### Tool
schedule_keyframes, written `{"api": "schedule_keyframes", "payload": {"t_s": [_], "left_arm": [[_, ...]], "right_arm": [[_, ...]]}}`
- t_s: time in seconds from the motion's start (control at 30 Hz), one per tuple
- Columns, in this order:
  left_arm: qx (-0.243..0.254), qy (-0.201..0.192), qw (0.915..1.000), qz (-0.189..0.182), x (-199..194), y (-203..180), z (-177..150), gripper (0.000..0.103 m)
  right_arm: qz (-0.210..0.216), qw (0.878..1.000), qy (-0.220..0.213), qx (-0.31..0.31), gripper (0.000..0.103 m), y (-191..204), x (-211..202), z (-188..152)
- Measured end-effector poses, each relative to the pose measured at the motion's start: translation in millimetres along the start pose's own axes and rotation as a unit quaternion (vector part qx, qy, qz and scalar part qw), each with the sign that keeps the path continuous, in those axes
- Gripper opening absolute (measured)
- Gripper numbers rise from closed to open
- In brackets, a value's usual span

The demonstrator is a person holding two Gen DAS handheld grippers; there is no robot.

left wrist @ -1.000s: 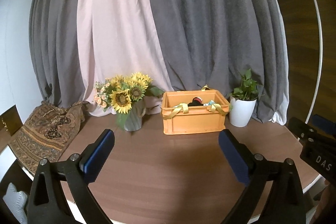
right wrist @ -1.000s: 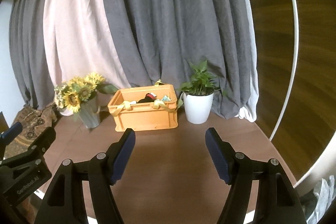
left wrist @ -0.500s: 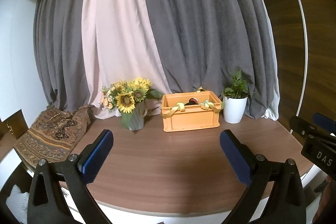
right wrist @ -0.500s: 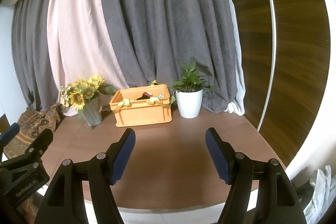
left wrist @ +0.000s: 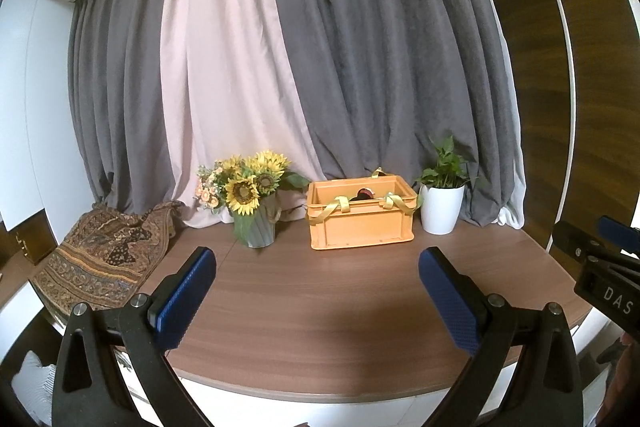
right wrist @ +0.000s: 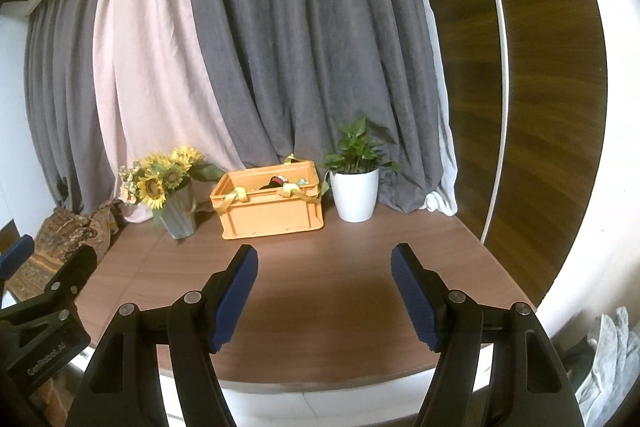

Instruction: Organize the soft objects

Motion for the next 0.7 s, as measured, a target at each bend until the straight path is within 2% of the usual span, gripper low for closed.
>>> {"api": "schedule_keyframes", "payload": {"t_s": [0.7], "left_arm": [[-0.006,-0.001,1.0,0.003,-5.5,-0.8,0.9,0.103]], "right_arm": [[0.008,1.0,-0.003,-0.008,0.07,6.2,-5.2,3.8]]}}
Point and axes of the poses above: each gripper's, at about its wrist camera, not at the fingertips, and x roughly the way its jaws point, y to its left, z to its top, the point moved 8 cm from there along x, roughly the way its jaws point, and after that the axes turned 9 degrees about z, right-handed, at the moved point
